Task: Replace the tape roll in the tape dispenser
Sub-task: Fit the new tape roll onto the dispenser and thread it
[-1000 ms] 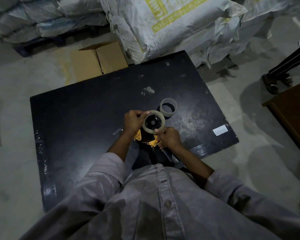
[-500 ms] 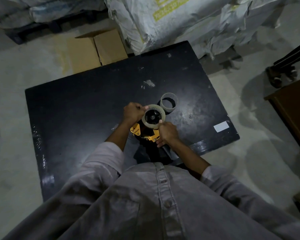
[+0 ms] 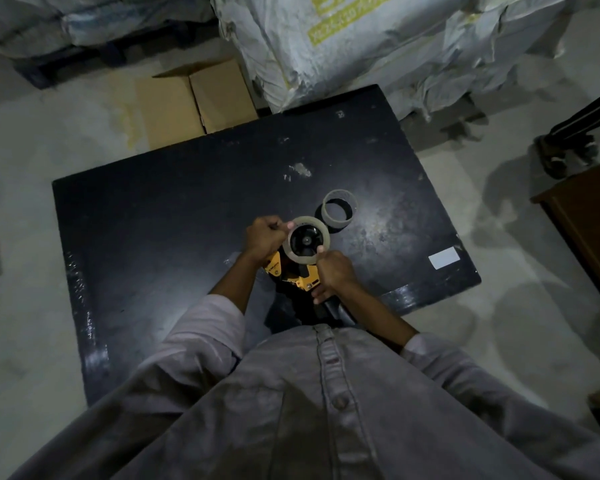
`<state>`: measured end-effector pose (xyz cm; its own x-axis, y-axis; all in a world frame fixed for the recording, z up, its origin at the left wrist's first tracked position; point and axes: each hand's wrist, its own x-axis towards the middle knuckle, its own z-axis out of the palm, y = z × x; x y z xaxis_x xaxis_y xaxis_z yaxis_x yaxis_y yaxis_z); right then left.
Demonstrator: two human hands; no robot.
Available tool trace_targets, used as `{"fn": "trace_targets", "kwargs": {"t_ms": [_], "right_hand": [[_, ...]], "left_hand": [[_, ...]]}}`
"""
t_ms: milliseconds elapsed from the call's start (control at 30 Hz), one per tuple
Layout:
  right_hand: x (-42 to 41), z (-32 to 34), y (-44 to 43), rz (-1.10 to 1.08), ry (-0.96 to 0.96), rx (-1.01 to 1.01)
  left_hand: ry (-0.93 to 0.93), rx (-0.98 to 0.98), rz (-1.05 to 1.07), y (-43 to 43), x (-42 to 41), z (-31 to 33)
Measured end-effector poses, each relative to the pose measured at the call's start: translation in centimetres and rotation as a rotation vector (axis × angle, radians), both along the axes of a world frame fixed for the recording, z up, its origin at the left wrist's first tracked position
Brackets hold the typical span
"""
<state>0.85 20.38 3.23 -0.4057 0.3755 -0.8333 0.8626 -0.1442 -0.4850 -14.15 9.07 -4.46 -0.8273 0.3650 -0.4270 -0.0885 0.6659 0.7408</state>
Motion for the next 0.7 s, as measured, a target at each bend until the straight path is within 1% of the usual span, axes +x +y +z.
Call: {"fn": "trace_targets", "kwargs": {"t_ms": [100,133,200,233,333,400,533,700], "right_hand": [[0.8,-1.5,1.2,-0.005,0.052,-0.010],[0.9,-1.7,1.6,0.009,0.088,0.042],[0.4,-2.2,2.4,0.094,0.145,0.290],[0.0,-2.6,2.7,0.137,0.157,0.395],[-1.1,-2.7,2.2,0.246,0.183,0.556],[-1.0,-3.0,1.7,0.292,0.210,0.604],[-0.7,-3.6,1.8,0.322,0.217,0.627],[-1.0,-4.7,1.8,0.357,0.275,0.699]], "left_hand": [[-0.014,0.017,0.014,-0.9,0.6,-0.4],[-0.005,0.043,0.015,-1.2,1.0,-0.4],[0.060,0.084,0.026,-1.6,2.3,-0.4],[0.111,0.070,0.021,-1.7,2.8,-0.6],[0.298,-0.026,-0.036,-1.5,3.9,-1.2],[0.362,-0.046,-0.043,-1.3,4.2,-1.8],[0.386,-0.071,0.001,-0.8,4.8,-2.7],[0.460,-0.120,0.060,-0.5,5.2,-3.6]]}}
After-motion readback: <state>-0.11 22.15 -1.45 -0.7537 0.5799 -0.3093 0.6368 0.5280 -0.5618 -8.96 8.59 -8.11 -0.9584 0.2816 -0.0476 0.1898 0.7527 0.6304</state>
